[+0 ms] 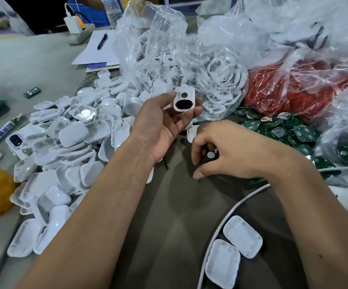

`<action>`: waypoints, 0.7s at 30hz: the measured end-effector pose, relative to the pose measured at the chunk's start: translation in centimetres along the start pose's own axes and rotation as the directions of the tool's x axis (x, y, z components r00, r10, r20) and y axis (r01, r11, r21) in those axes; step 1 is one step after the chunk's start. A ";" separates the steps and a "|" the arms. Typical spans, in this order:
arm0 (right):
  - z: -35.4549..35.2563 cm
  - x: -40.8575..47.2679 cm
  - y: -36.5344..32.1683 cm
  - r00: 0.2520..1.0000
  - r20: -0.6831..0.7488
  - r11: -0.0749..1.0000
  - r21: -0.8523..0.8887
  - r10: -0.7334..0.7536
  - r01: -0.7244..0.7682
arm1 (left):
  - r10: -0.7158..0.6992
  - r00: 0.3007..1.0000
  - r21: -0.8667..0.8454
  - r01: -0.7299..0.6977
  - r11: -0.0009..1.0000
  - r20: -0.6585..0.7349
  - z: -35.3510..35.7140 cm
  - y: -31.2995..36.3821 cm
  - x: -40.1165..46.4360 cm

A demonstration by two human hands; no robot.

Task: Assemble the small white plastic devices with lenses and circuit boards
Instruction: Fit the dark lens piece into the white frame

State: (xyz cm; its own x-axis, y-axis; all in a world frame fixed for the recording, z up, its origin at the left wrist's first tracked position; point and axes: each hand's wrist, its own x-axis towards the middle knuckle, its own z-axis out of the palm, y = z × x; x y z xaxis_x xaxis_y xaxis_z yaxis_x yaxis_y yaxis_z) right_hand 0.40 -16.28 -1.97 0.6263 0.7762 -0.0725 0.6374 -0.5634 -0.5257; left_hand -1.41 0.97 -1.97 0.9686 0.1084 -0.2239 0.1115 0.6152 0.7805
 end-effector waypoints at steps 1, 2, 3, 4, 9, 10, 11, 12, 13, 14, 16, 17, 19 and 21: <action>-0.1 -0.1 0.1 1.000 0.015 1.000 -0.005 0.004 -0.004 | 0.005 1.000 0.027 -0.005 1.000 0.001 0.0 0.0 0.0; -0.1 -0.1 0.2 1.000 0.028 1.000 -0.012 0.006 -0.006 | 0.016 1.000 0.063 -0.016 0.998 0.002 0.0 0.0 0.0; -0.1 0.0 0.3 0.999 0.035 1.000 -0.019 0.006 -0.005 | 0.032 0.999 0.103 -0.031 0.994 0.000 0.0 0.1 0.0; -0.1 0.0 0.4 0.999 0.038 1.000 -0.020 0.007 -0.006 | 0.049 0.999 0.136 -0.048 0.990 -0.009 0.0 0.0 0.0; -0.3 -0.1 0.8 1.000 -0.019 0.991 0.133 0.011 -0.009 | 0.118 0.991 0.234 -0.100 0.967 -0.064 0.1 -0.2 0.1; -0.4 -0.1 0.9 0.999 -0.050 0.982 0.189 0.016 -0.006 | 0.132 0.989 0.264 -0.110 0.958 -0.069 0.1 -0.2 0.1; -0.5 -0.1 1.0 0.996 -0.085 0.968 0.251 0.028 -0.005 | 0.146 0.986 0.291 -0.119 0.949 -0.075 0.2 -0.2 0.1; -0.6 -0.1 1.0 0.991 -0.127 0.952 0.307 0.046 -0.005 | 0.159 0.984 0.310 -0.127 0.942 -0.080 0.2 -0.3 0.0; -0.6 -0.1 1.1 0.982 -0.174 0.939 0.345 0.066 -0.002 | 0.169 0.982 0.322 -0.133 0.937 -0.084 0.2 -0.3 0.0; -0.6 -0.2 1.2 0.971 -0.226 0.930 0.368 0.084 0.005 | 0.177 0.980 0.327 -0.140 0.934 -0.086 0.1 -0.3 0.0; -0.6 -0.2 1.3 0.939 -0.324 0.914 0.405 0.114 0.029 | 0.192 0.978 0.332 -0.154 0.931 -0.086 0.0 -0.3 0.0; -0.6 -0.2 1.3 0.920 -0.368 0.901 0.433 0.134 0.042 | 0.197 0.977 0.334 -0.158 0.929 -0.086 0.0 -0.3 0.0; -0.5 -0.1 1.4 0.879 -0.439 0.859 0.507 0.188 0.070 | 0.205 0.975 0.342 -0.167 0.925 -0.079 0.0 -0.3 0.0; -0.5 0.0 1.6 0.843 -0.477 0.806 0.584 0.250 0.092 | 0.218 0.974 0.352 -0.181 0.918 -0.066 0.0 -0.4 0.0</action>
State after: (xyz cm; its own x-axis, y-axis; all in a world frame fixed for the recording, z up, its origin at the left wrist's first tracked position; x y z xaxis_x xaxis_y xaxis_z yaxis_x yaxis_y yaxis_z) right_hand 1.66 -17.32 -2.40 0.9010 0.3786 0.2120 0.3092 -0.2174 -0.9258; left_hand -1.49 0.72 -2.30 0.9528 0.2910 -0.0868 0.0050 0.2708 0.9626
